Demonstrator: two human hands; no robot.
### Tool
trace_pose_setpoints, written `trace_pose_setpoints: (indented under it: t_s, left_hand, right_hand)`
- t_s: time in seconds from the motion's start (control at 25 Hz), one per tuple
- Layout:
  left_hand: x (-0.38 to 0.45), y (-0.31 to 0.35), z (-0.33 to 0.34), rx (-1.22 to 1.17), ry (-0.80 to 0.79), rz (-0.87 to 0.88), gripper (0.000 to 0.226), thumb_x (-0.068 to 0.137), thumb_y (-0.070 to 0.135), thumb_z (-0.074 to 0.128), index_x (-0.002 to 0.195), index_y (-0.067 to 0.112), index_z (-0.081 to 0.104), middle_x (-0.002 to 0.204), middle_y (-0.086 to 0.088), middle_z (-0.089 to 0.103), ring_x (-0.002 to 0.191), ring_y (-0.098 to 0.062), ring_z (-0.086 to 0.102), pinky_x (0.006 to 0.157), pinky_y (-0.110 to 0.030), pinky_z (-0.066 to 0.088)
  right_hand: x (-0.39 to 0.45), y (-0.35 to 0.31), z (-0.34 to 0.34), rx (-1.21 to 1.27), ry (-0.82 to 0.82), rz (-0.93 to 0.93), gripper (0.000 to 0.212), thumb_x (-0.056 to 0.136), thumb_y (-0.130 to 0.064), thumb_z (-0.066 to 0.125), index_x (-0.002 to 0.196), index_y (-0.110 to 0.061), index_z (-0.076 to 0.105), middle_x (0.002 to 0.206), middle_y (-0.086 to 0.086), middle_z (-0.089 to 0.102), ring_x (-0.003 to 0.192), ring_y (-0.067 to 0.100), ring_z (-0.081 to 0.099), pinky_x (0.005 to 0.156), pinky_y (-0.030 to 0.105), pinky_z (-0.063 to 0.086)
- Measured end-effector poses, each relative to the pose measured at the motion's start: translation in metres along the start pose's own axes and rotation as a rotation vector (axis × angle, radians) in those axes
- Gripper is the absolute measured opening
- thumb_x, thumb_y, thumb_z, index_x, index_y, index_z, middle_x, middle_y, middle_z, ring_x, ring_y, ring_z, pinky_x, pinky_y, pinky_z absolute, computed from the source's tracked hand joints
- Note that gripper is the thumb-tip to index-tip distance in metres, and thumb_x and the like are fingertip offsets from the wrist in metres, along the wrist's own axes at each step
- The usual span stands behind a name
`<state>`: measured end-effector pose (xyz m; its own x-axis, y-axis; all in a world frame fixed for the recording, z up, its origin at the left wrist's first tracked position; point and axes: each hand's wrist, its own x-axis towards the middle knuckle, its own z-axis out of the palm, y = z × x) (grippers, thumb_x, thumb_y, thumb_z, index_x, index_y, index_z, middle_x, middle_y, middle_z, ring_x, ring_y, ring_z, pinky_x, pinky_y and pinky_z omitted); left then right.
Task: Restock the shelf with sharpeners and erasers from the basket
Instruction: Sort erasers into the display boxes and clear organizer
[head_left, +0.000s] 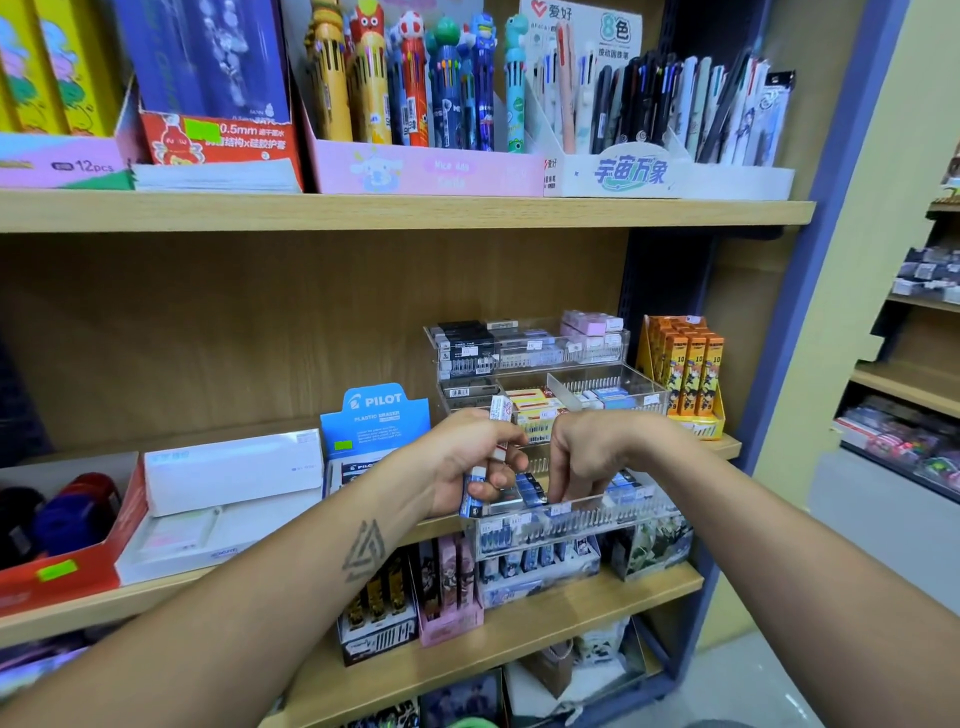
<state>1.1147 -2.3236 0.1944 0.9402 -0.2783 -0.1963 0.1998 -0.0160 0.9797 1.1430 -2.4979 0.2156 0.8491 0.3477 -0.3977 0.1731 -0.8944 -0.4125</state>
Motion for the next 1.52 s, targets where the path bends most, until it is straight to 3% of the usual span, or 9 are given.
trace_pose_setpoints:
  t_s: [0.16, 0.44, 0.8, 0.92, 1.0, 1.08, 1.24, 1.36, 1.52]
  left_hand:
    - [0.0, -0.001, 0.004, 0.002, -0.021, 0.005, 0.007, 0.096, 0.006, 0.052, 0.09, 0.006, 0.055, 0.066, -0.012, 0.056, 0.044, -0.015, 0.036, 0.037, -0.014, 0.017]
    - [-0.005, -0.003, 0.008, 0.013, -0.036, 0.005, 0.006, 0.097, 0.007, 0.05, 0.098, 0.004, 0.055, 0.066, -0.011, 0.054, 0.044, -0.014, 0.036, 0.036, -0.015, 0.017]
    - [-0.003, -0.006, 0.005, -0.017, -0.056, -0.006, 0.006, 0.096, 0.007, 0.05, 0.095, 0.002, 0.053, 0.068, -0.013, 0.056, 0.045, -0.015, 0.037, 0.035, -0.014, 0.019]
    - [-0.004, -0.005, 0.005, -0.046, -0.095, -0.025, 0.012, 0.092, 0.0, 0.046, 0.082, 0.001, 0.051, 0.071, -0.015, 0.058, 0.047, -0.015, 0.038, 0.034, -0.014, 0.02]
    - [-0.005, -0.003, 0.001, -0.049, -0.124, -0.057, 0.014, 0.09, -0.004, 0.042, 0.083, 0.0, 0.053, 0.074, -0.016, 0.059, 0.048, -0.014, 0.038, 0.034, -0.015, 0.021]
    - [-0.005, -0.002, -0.002, -0.07, -0.17, -0.089, 0.016, 0.09, -0.004, 0.04, 0.094, 0.0, 0.054, 0.076, -0.015, 0.058, 0.048, -0.013, 0.037, 0.032, -0.016, 0.022]
    - [-0.006, 0.004, -0.003, -0.142, -0.187, -0.123, 0.01, 0.092, 0.003, 0.042, 0.097, 0.002, 0.051, 0.079, -0.014, 0.057, 0.049, -0.011, 0.038, 0.03, -0.016, 0.024]
    - [-0.007, 0.007, -0.002, -0.129, -0.103, -0.093, 0.016, 0.099, 0.01, 0.049, 0.1, -0.002, 0.059, 0.079, -0.018, 0.063, 0.047, -0.011, 0.039, 0.031, -0.015, 0.023]
    - [-0.001, 0.004, -0.001, 0.007, 0.097, 0.068, 0.018, 0.089, -0.007, 0.062, 0.106, -0.005, 0.065, 0.071, -0.014, 0.061, 0.044, -0.01, 0.039, 0.034, -0.014, 0.023]
  right_hand:
    - [0.003, -0.006, 0.003, -0.011, 0.024, 0.077, 0.019, 0.082, 0.002, 0.076, 0.101, 0.003, 0.075, 0.082, 0.011, 0.074, 0.06, 0.015, 0.072, 0.057, 0.023, 0.058]
    - [0.017, -0.013, 0.02, -0.104, 0.083, 0.147, 0.032, 0.083, 0.008, 0.067, 0.109, -0.002, 0.052, 0.105, 0.019, 0.058, 0.082, 0.031, 0.073, 0.066, 0.036, 0.063]
    - [0.017, -0.013, 0.022, -0.067, 0.068, 0.055, 0.03, 0.083, 0.009, 0.065, 0.108, -0.006, 0.055, 0.103, 0.014, 0.059, 0.082, 0.028, 0.071, 0.063, 0.033, 0.062]
    - [0.005, -0.014, 0.011, 0.006, 0.116, 0.002, 0.024, 0.082, 0.007, 0.068, 0.097, -0.01, 0.062, 0.097, 0.016, 0.064, 0.079, 0.03, 0.074, 0.065, 0.036, 0.062]
    - [-0.005, -0.014, 0.0, 0.196, 0.3, -0.085, 0.039, 0.082, 0.015, 0.061, 0.113, -0.008, 0.063, 0.098, 0.015, 0.065, 0.07, 0.024, 0.072, 0.059, 0.032, 0.059]
    - [-0.016, -0.011, -0.004, 0.412, 0.372, -0.302, 0.055, 0.078, 0.018, 0.063, 0.124, -0.013, 0.062, 0.11, 0.01, 0.066, 0.08, 0.021, 0.067, 0.074, 0.041, 0.061]
    - [-0.021, -0.002, 0.001, 0.316, 0.452, -0.465, 0.027, 0.075, -0.001, 0.081, 0.095, -0.018, 0.077, 0.096, 0.003, 0.074, 0.092, 0.027, 0.068, 0.086, 0.051, 0.056]
    - [-0.024, 0.005, 0.001, 0.429, 0.536, -0.444, 0.026, 0.072, 0.007, 0.082, 0.09, -0.009, 0.075, 0.089, 0.004, 0.074, 0.081, 0.017, 0.069, 0.083, 0.049, 0.058]
    - [-0.027, 0.014, 0.004, 0.44, 0.448, -0.385, 0.036, 0.067, 0.002, 0.086, 0.091, -0.02, 0.072, 0.104, 0.0, 0.07, 0.099, 0.021, 0.067, 0.084, 0.043, 0.06]
